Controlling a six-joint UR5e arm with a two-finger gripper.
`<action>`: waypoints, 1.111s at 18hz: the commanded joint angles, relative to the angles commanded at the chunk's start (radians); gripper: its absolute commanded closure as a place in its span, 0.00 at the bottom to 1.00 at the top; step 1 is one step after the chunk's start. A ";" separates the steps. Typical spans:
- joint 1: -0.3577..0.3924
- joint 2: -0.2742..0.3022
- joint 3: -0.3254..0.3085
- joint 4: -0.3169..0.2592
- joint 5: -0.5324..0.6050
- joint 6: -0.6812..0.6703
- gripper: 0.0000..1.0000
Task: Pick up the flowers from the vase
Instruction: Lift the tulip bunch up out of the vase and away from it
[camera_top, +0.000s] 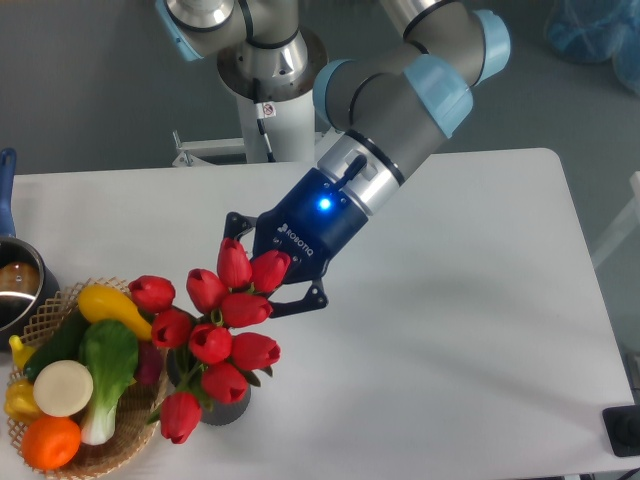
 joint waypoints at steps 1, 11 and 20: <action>0.008 0.002 0.002 0.000 -0.016 -0.015 0.95; 0.064 -0.001 0.058 -0.002 -0.028 -0.048 0.93; 0.081 0.032 0.063 -0.015 0.430 0.158 0.91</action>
